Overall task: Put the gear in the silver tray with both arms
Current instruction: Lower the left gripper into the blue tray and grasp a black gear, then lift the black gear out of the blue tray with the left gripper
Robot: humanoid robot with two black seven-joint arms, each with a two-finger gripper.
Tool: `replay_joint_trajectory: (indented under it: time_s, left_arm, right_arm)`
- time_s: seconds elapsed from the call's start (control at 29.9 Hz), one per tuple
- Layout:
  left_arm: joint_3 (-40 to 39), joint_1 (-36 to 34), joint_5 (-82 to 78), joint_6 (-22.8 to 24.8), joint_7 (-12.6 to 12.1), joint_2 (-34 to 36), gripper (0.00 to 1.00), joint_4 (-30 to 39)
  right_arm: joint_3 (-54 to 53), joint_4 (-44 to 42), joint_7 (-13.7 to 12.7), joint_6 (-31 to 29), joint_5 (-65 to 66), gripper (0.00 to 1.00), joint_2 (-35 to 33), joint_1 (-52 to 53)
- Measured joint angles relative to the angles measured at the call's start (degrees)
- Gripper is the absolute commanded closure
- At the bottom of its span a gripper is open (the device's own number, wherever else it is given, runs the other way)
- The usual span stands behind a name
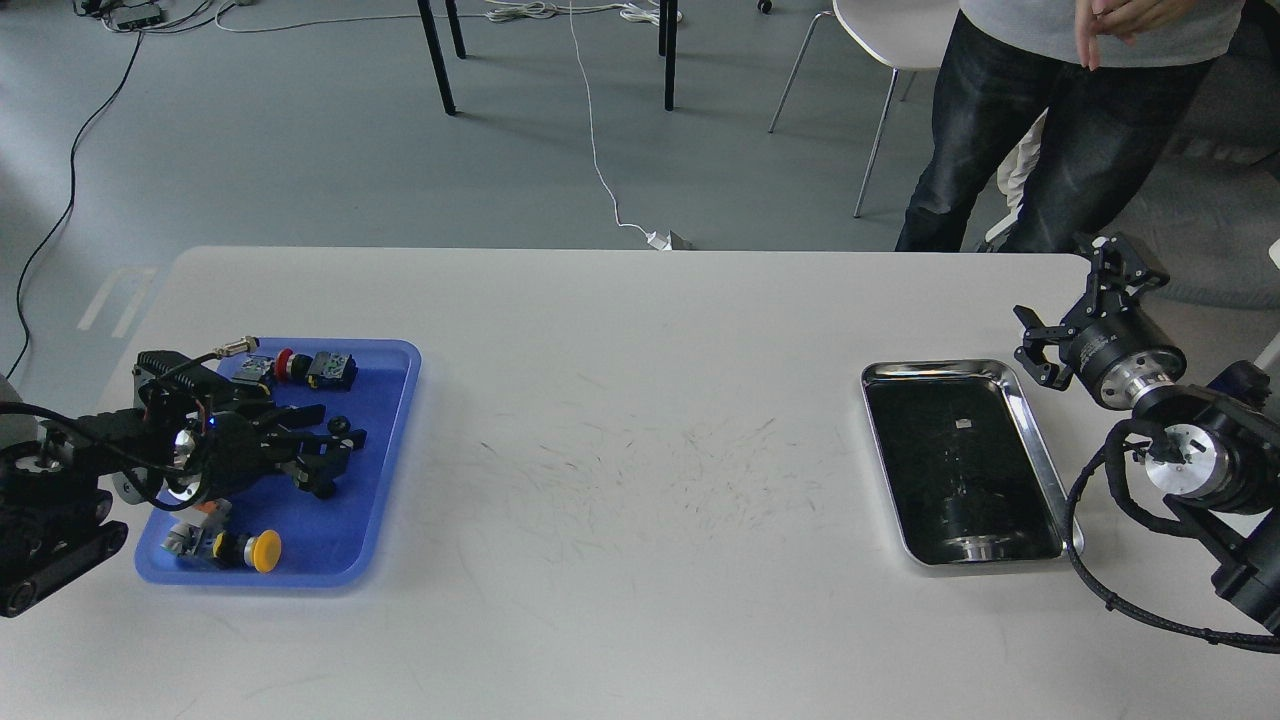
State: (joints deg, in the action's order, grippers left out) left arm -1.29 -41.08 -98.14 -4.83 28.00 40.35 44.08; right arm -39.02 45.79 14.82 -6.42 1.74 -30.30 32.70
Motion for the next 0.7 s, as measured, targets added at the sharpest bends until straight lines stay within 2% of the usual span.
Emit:
replay_joint_trajectory:
  time_s: [0.1, 0.13, 0.2, 0.23, 0.27, 0.4, 0.47, 0.7]
  left_arm:
    - [0.0, 0.1, -0.5, -0.2, 0.0, 0.0, 0.53, 0.1]
    - [0.0, 0.1, -0.7, -0.3, 0.0, 0.0, 0.60, 0.1]
    - [0.0, 0.1, -1.1, -0.3, 0.0, 0.1, 0.66, 0.1]
    - [0.0, 0.2, -1.2, -0.3, 0.0, 0.1, 0.74, 0.0]
    - [0.0, 0.2, -1.3, -0.3, 0.0, 0.1, 0.78, 0.0]
    - [0.0, 0.2, -1.6, -0.3, 0.0, 0.2, 0.80, 0.0]
    - [0.0, 0.2, -1.7, -0.2, 0.0, 0.2, 0.91, 0.0]
    - [0.1, 0.0, -2.8, 0.3, 0.0, 1.1, 0.93, 0.7]
  right_arm:
    - [0.0, 0.0, 0.0, 0.0, 0.0, 0.01, 0.0, 0.0]
    - [0.1, 0.0, 0.0, 0.0, 0.0, 0.01, 0.0, 0.0]
    - [0.1, 0.0, 0.0, 0.0, 0.0, 0.01, 0.1, 0.0]
    - [0.1, 0.0, 0.0, 0.0, 0.0, 0.01, 0.1, 0.0]
    - [0.1, 0.0, 0.0, 0.0, 0.0, 0.01, 0.1, 0.0]
    - [0.1, -0.1, 0.0, 0.0, 0.0, 0.01, 0.2, -0.1]
    - [0.1, -0.1, 0.0, 0.0, 0.0, 0.01, 0.3, -0.1]
    - [0.1, -0.3, 0.0, 0.0, 0.1, 0.01, 0.6, -0.1]
